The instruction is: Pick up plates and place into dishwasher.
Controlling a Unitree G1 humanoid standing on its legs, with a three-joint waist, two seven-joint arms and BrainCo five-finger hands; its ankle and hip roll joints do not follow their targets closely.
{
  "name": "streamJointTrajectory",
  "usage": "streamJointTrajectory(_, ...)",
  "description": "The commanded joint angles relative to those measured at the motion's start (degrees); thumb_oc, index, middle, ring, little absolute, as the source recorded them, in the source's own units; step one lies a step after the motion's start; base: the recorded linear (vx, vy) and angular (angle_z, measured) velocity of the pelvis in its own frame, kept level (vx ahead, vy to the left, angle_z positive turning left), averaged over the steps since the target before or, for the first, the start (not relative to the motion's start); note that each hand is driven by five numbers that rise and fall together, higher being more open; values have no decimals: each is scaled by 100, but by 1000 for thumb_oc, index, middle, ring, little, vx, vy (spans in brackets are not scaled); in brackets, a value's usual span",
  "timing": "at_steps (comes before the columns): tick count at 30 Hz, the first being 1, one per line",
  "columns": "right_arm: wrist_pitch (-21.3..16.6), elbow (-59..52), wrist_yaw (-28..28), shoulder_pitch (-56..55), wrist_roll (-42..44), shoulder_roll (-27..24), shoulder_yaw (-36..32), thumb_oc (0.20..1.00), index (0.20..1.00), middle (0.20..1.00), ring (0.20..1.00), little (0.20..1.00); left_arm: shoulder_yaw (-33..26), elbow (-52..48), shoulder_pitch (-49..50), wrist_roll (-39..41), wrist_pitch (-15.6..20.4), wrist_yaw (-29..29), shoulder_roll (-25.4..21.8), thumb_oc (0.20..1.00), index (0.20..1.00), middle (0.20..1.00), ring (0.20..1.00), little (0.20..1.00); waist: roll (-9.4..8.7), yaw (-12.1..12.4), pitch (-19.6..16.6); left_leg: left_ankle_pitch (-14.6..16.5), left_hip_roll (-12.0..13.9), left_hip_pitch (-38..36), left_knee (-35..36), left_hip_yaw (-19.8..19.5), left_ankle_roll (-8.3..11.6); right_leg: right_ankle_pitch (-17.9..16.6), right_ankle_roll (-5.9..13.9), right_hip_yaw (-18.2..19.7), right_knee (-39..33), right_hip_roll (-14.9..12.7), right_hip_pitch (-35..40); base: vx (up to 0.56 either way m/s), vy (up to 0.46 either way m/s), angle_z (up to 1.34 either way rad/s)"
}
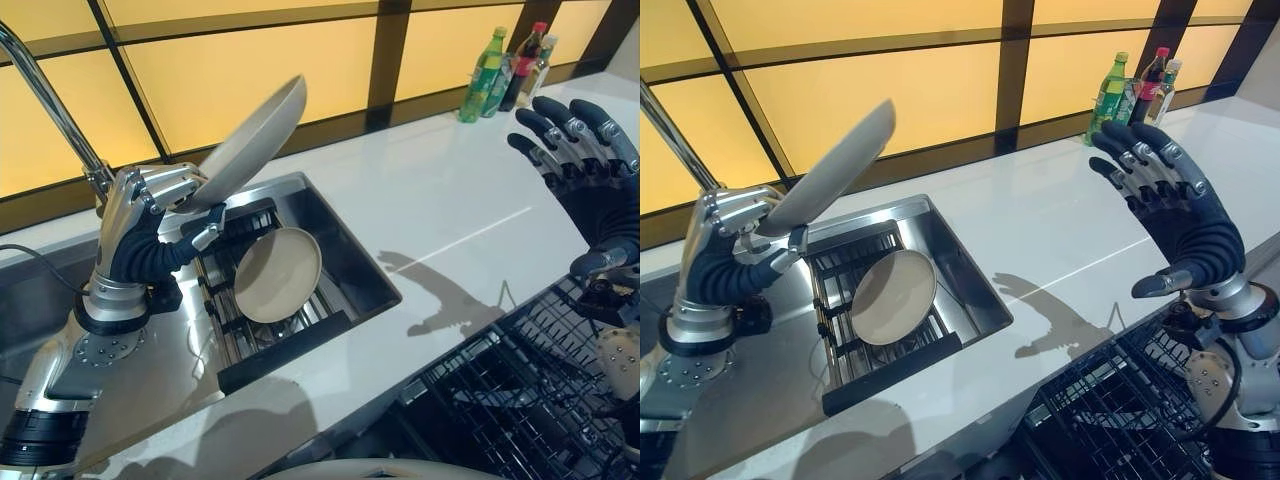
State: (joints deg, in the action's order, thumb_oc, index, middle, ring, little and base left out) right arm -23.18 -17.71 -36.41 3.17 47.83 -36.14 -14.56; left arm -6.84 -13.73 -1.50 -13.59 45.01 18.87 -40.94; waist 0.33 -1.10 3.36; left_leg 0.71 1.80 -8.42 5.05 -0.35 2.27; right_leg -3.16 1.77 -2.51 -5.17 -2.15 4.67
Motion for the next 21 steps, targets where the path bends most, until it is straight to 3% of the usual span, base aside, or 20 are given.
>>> streamJointTrajectory(1, -144, -343, 64, 236, -110, 105, 312, 1000, 1000, 1000, 1000, 1000, 505, -359, -628, 1181, 110, -1060, 49, 200, 200, 200, 200, 200, -179, 158, -309, 376, -208, 332, -194, -142, -154, 710, 449, -119, 594, -261, -4, 0, 0, 0)
streamJointTrajectory(7, -61, -342, 443, 715, -437, 47, 1133, 1000, 1000, 1000, 1000, 1000, 1346, -601, -1251, 2529, -481, -2514, 145, 200, 200, 200, 200, 200, -168, 205, -314, 381, -248, 362, -249, -183, -151, 697, 441, -144, 572, -266, 11, 1, 2, 3)
streamJointTrajectory(13, 39, -302, 696, 1007, -529, 125, 1434, 1000, 1000, 1000, 1000, 1000, 1809, -844, -1577, 3602, -900, -4006, 139, 200, 200, 200, 200, 200, -120, 206, -330, 409, -299, 371, -293, -198, -182, 690, 450, -135, 573, -283, 9, 2, 5, 0)
streamJointTrajectory(21, 151, -293, 695, 1162, -699, -54, 1694, 1000, 1000, 1000, 1000, 1000, 1940, -981, -1854, 3828, -1232, -4440, -8, 200, 200, 200, 200, 200, -107, 180, -359, 430, -361, 351, -316, -182, -242, 681, 459, -62, 589, -304, 1, 0, 0, 0)
